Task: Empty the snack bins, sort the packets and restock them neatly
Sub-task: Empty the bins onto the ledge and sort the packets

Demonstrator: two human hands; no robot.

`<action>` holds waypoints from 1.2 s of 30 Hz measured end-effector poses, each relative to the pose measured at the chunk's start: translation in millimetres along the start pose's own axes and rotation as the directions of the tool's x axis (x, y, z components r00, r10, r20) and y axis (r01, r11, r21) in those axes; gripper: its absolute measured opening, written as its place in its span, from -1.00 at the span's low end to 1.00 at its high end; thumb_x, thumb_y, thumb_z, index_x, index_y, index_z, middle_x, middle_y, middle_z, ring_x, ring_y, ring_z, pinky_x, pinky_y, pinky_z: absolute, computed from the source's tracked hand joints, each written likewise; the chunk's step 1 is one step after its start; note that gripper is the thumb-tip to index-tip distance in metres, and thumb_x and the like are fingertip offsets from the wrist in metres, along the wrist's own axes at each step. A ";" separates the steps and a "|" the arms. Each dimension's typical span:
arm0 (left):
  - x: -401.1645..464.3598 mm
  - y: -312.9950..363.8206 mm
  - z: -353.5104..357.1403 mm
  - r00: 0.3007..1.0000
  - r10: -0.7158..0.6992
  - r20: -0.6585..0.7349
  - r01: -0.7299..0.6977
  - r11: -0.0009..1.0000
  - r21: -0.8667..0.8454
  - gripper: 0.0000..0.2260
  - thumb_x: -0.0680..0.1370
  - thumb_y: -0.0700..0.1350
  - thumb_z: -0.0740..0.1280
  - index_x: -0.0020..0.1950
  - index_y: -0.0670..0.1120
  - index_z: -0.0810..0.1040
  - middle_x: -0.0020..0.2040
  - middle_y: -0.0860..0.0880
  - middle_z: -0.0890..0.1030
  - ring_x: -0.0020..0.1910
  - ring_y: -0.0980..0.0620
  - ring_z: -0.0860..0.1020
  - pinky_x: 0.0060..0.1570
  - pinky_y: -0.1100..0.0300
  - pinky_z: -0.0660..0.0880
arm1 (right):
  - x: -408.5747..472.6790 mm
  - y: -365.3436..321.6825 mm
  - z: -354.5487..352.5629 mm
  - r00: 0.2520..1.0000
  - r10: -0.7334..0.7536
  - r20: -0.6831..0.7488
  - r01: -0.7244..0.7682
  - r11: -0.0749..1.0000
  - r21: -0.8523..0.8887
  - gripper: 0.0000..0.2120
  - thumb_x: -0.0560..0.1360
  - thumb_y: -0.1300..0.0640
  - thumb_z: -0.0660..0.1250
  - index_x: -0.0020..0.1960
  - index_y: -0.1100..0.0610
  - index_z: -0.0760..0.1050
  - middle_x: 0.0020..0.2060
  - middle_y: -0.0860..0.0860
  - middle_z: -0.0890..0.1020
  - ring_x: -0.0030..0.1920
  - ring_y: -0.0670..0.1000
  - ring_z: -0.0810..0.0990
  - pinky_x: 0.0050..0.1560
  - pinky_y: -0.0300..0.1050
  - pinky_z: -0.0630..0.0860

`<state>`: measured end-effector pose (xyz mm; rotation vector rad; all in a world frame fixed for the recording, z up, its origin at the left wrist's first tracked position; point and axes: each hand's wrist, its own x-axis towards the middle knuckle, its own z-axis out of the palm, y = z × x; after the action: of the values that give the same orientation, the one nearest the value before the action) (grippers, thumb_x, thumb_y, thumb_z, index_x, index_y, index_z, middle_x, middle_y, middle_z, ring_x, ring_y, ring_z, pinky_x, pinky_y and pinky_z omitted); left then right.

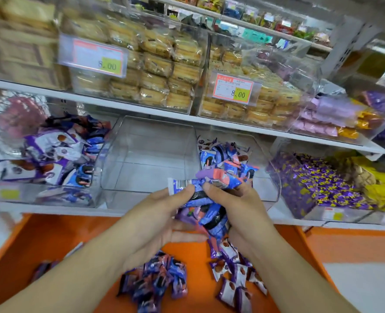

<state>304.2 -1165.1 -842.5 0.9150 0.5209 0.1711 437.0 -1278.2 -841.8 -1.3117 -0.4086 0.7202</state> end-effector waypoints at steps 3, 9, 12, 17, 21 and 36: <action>-5.7 -2.3 -1.7 0.998 0.036 -0.056 -0.038 0.999 -0.038 -0.80 0.57 -0.08 0.44 0.11 -0.15 0.71 -0.06 -0.31 0.71 0.02 -0.44 0.68 0.10 -0.27 0.62 | -4.0 0.2 -2.0 0.998 0.065 -0.023 -0.064 0.996 0.061 -0.79 0.54 0.31 0.48 0.16 0.29 0.66 0.05 0.26 0.74 0.06 0.28 0.75 0.08 0.16 0.66; -1.8 -0.1 -19.6 0.996 0.022 -0.092 -0.039 0.981 -0.190 -0.40 0.51 -0.24 0.50 0.50 -0.22 0.35 0.18 -0.42 0.63 0.07 -0.44 0.67 0.07 -0.28 0.63 | 4.4 -0.6 -11.2 0.991 0.122 -0.062 -0.118 0.991 0.058 -0.79 0.52 0.32 0.49 0.15 0.27 0.66 0.02 0.23 0.75 0.02 0.25 0.76 0.06 0.16 0.67; 1.3 -1.2 -29.6 0.997 0.039 -0.070 -0.053 0.977 -0.208 -0.39 0.51 -0.25 0.47 0.52 -0.28 0.33 0.24 -0.41 0.61 0.13 -0.43 0.65 0.08 -0.24 0.63 | 11.2 5.6 -18.5 0.989 0.142 -0.043 -0.141 0.990 0.023 -0.79 0.52 0.31 0.49 0.16 0.26 0.66 0.03 0.23 0.75 0.04 0.29 0.75 0.03 0.16 0.68; -2.1 -10.0 -32.3 0.998 0.059 0.004 -0.059 0.998 0.005 -0.69 0.62 -0.21 0.33 0.32 -0.31 0.57 0.21 -0.31 0.67 0.19 -0.31 0.66 0.22 -0.11 0.58 | 11.6 19.3 -24.4 0.980 0.193 0.041 -0.188 0.977 -0.099 -0.80 0.53 0.25 0.51 0.15 0.17 0.68 0.03 0.19 0.76 -0.01 0.23 0.76 -0.20 0.02 0.68; -9.2 -12.5 -43.6 0.999 0.037 -0.011 -0.035 0.985 0.167 -0.72 0.64 -0.17 0.33 0.32 -0.21 0.62 0.21 -0.22 0.69 0.21 -0.22 0.67 0.26 -0.07 0.59 | 8.8 40.4 -26.9 0.977 0.205 0.055 -0.193 0.966 -0.172 -0.78 0.52 0.27 0.52 0.17 0.17 0.70 0.05 0.20 0.76 0.05 0.22 0.76 0.05 0.14 0.67; -16.6 16.7 -134.4 0.982 0.146 -0.118 -0.009 0.665 0.746 -0.77 0.61 0.07 0.40 0.25 0.06 0.64 0.07 0.13 0.74 0.01 0.15 0.72 -0.03 0.15 0.69 | 68.7 256.2 -2.4 0.850 0.505 -0.151 -0.503 0.692 -0.519 -0.64 0.42 0.30 0.62 0.18 0.19 0.65 -0.15 0.15 0.75 -0.23 0.12 0.69 -0.10 0.05 0.67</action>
<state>224.1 -1065.4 -890.1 1.7534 0.7299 0.1084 425.1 -1210.6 -1098.0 -2.0113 -0.2537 1.1222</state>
